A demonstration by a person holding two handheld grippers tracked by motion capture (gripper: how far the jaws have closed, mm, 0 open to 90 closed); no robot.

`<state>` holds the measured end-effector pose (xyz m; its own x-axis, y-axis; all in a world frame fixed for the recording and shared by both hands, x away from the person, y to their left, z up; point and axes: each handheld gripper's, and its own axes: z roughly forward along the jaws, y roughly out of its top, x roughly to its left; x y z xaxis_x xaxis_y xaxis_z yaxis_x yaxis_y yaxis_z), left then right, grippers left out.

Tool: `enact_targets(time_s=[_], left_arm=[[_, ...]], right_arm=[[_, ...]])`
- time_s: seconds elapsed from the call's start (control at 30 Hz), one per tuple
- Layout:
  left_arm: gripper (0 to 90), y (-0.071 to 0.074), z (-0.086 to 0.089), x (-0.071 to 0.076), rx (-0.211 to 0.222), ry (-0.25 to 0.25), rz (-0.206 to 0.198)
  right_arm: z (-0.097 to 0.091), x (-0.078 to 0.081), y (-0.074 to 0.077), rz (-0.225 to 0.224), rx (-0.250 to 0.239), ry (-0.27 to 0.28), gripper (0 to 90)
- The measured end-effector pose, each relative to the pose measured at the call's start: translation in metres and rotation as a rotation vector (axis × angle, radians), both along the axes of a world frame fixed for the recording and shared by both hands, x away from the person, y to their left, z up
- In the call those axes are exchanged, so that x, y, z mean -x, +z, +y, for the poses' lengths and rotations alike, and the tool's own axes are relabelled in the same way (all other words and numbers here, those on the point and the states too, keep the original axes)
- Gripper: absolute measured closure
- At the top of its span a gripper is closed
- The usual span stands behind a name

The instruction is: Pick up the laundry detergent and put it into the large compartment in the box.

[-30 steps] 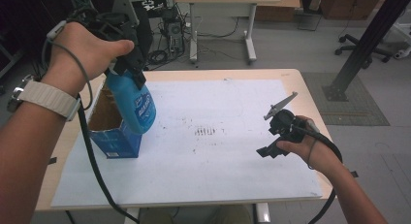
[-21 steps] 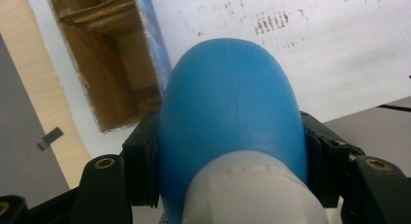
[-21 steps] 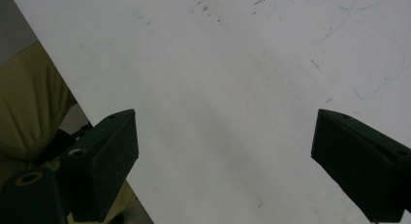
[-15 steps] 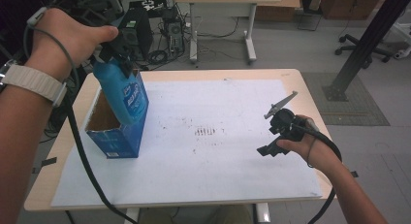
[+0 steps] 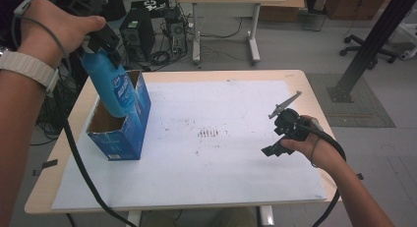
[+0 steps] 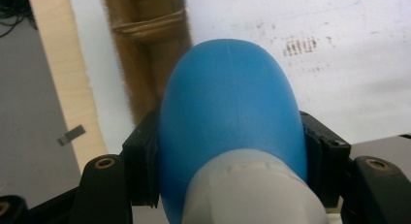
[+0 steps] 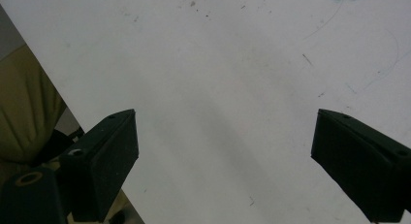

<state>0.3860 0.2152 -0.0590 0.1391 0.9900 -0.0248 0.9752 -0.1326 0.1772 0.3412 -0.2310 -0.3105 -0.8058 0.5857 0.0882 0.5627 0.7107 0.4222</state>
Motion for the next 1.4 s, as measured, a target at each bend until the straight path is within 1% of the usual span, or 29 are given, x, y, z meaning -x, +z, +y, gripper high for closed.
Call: enact_targets(time_s=[0.07, 0.1, 0.17, 0.43, 0.6, 0.67, 1.0, 1.17, 1.23, 1.4], left_arm=[[37.3, 0.0, 0.006, -0.003, -0.002, 0.016, -0.008], [37.3, 0.0, 0.006, -0.003, -0.002, 0.016, -0.008], [37.3, -0.003, 0.013, -0.007, -0.002, 0.028, -0.014], [37.3, -0.011, 0.023, -0.014, -0.006, 0.054, -0.026], [37.3, -0.019, 0.029, -0.018, -0.028, 0.067, -0.031], [37.4, -0.022, 0.031, -0.019, -0.032, 0.076, -0.039], [37.4, -0.042, 0.041, -0.025, -0.022, 0.099, -0.037], [37.4, -0.053, 0.042, -0.028, -0.039, 0.091, -0.035], [37.4, -0.057, 0.043, -0.028, -0.036, 0.102, -0.035], [37.4, -0.068, 0.046, -0.03, -0.027, 0.107, -0.028]], right_arm=[[0.001, -0.001, -0.001, 0.002, 0.002, 0.0, 9.9], [0.001, -0.001, -0.001, 0.002, 0.002, 0.0, 9.9], [0.003, -0.003, -0.002, 0.005, 0.003, 0.003, 9.9], [0.005, -0.005, -0.003, 0.008, 0.004, 0.001, 9.9], [0.005, -0.005, -0.005, 0.013, 0.007, -0.003, 9.9], [0.005, -0.006, -0.005, 0.014, 0.007, -0.004, 9.9], [0.006, -0.008, -0.01, 0.024, 0.009, -0.004, 9.9], [0.006, -0.008, -0.012, 0.028, 0.01, -0.005, 9.9], [0.006, -0.008, -0.012, 0.029, 0.011, -0.006, 9.9], [0.005, -0.007, -0.014, 0.031, 0.01, -0.008, 9.9]])
